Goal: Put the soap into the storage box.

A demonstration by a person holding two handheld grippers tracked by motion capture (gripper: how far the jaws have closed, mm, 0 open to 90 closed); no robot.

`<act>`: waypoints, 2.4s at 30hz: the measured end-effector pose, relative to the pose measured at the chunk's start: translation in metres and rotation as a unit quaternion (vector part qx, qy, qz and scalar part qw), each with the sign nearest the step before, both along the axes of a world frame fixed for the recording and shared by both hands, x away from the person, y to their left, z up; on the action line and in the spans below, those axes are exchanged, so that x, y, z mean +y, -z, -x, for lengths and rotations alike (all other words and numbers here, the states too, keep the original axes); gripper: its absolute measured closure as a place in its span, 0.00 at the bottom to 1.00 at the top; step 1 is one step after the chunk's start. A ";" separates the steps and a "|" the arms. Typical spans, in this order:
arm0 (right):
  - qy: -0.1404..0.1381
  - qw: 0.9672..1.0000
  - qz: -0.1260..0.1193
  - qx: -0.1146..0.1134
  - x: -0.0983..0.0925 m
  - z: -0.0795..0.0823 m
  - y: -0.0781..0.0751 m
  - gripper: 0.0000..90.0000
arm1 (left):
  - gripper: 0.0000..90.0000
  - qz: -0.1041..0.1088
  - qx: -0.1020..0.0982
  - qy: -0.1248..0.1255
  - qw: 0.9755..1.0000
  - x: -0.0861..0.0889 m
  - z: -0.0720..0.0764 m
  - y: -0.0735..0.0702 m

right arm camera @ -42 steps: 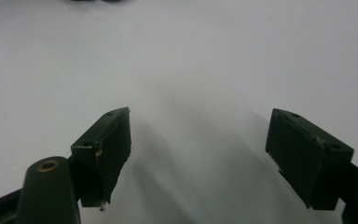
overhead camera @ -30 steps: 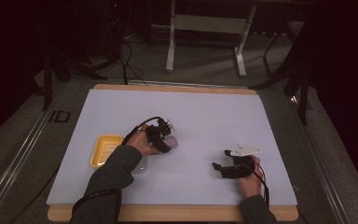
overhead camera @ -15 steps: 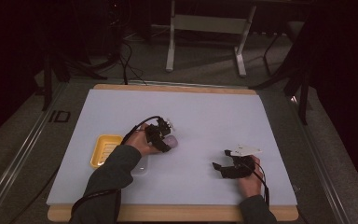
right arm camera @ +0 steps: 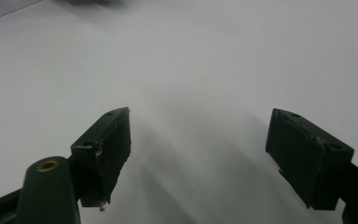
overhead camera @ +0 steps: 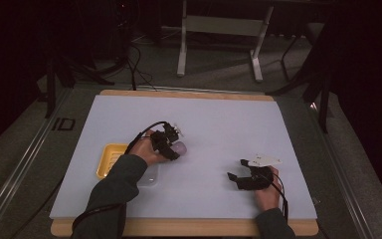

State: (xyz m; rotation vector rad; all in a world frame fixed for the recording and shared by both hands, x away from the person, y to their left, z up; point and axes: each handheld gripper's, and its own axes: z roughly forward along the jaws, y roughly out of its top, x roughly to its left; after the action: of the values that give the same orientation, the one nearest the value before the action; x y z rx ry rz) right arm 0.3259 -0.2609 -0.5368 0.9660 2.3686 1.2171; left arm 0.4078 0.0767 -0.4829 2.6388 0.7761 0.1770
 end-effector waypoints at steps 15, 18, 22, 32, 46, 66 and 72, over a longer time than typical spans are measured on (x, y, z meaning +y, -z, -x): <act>0.004 1.000 -0.019 -0.009 -0.004 0.002 -0.001 0.24 | 0.55 0.000 -0.001 -0.032 0.999 0.013 0.005 -0.010; 0.005 1.000 -0.020 -0.011 -0.004 0.002 -0.001 0.24 | 0.55 0.004 -0.002 -0.042 0.999 0.016 0.005 -0.011; 0.005 1.000 -0.020 -0.012 -0.004 0.002 -0.001 0.24 | 0.55 0.005 -0.002 -0.052 0.999 0.019 0.006 -0.013; 0.007 1.000 -0.023 -0.014 -0.005 0.003 -0.001 0.24 | 0.55 0.005 -0.012 -0.059 0.998 0.024 0.010 -0.020; 0.008 0.999 -0.027 -0.015 -0.006 0.003 -0.001 0.24 | 0.55 0.008 -0.016 -0.084 0.996 0.037 0.010 -0.028; 0.011 0.999 -0.031 -0.018 -0.007 0.004 -0.001 0.24 | 0.55 0.014 -0.018 -0.126 0.992 0.070 0.017 -0.034; 0.010 0.999 -0.031 -0.019 -0.006 0.004 -0.001 0.24 | 0.55 0.019 -0.018 -0.138 0.990 0.080 0.019 -0.034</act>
State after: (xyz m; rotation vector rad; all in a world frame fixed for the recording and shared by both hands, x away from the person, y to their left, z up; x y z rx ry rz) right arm 0.3222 -0.2674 -0.5354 0.9750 2.2993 1.2962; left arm 0.3890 0.1562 -0.4488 2.4761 1.1197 0.2798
